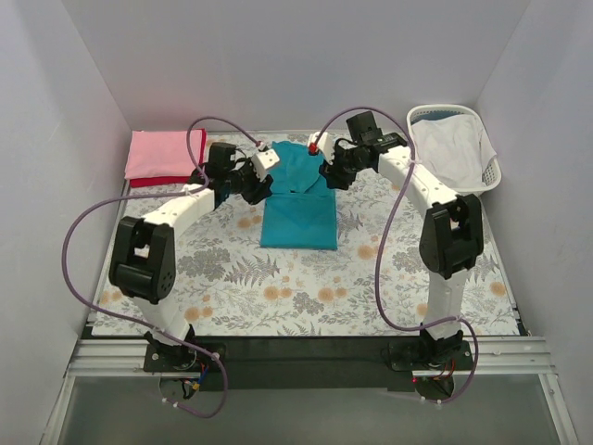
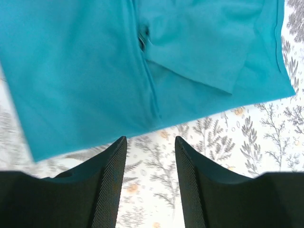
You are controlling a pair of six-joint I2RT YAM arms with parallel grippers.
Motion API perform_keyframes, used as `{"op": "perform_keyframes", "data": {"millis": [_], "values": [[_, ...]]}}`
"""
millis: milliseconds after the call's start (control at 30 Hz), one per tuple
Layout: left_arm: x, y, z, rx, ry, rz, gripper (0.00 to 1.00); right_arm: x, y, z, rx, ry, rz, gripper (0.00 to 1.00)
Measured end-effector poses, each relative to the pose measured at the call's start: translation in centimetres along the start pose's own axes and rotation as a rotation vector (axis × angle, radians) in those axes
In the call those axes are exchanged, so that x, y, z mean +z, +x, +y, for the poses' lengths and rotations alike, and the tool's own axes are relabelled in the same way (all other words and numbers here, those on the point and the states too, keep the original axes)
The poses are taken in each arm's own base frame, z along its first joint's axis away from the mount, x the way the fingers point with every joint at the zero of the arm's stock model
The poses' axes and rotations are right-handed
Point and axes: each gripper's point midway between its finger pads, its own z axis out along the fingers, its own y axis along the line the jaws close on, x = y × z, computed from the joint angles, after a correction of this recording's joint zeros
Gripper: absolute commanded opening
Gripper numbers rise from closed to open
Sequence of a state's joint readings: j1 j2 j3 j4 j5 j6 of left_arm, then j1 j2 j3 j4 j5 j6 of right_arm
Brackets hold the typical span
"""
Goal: Fold and stack the t-shirts
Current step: Fold the tshirt
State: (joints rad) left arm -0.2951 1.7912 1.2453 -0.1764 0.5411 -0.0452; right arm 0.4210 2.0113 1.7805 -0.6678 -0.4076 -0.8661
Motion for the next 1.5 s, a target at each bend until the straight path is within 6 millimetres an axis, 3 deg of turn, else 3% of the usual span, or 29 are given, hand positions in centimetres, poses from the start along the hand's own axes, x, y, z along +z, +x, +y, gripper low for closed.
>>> {"op": "perform_keyframes", "data": {"millis": [100,200,333,567,733,833,967,1100,1167,1300,1400,1500], "values": [[-2.0,-1.6,-2.1,-0.059,0.034,-0.046,0.27,-1.9,-2.5,1.9,0.073,-0.032,-0.075,0.34],[-2.2,-1.5,-3.5,-0.136,0.073,-0.05,0.26,-1.5,-3.3,4.6,0.171,-0.118,-0.113,0.29],[-1.0,1.5,-5.6,-0.275,0.129,0.022,0.26,1.3,-1.5,8.0,0.322,-0.244,-0.075,0.34],[1.6,8.7,-8.2,-0.446,0.191,0.221,0.21,6.1,4.8,12.4,0.555,-0.368,0.076,0.27],[1.4,9.1,-9.3,-0.439,0.207,0.231,0.18,6.4,5.9,13.8,0.588,-0.392,0.078,0.26],[0.6,9.3,-10.9,-0.427,0.228,0.24,0.17,5.8,6.2,15.0,0.588,-0.403,0.071,0.27],[-1.5,9.9,-14.3,-0.427,0.28,0.277,0.19,4.3,6.5,17.8,0.582,-0.426,0.086,0.36],[-4.5,10.1,-16.7,-0.429,0.315,0.315,0.33,1.4,5.7,19.8,0.553,-0.432,0.088,0.46],[-6.3,9.1,-17.2,-0.399,0.315,0.292,0.42,-0.9,4.1,19.6,0.494,-0.4,0.042,0.48],[-9.3,5.7,-17.4,-0.242,0.286,0.154,0.46,-5.1,1.4,19.4,0.264,-0.283,-0.057,0.48],[-10.2,5.6,-18.8,-0.133,0.296,0.107,0.47,-5.4,1.8,21.1,0.106,-0.246,-0.05,0.52],[-10.0,7.7,-20.7,-0.08,0.333,0.135,0.5,-3.7,4.9,23.9,-0.011,-0.265,0.031,0.54]]}}
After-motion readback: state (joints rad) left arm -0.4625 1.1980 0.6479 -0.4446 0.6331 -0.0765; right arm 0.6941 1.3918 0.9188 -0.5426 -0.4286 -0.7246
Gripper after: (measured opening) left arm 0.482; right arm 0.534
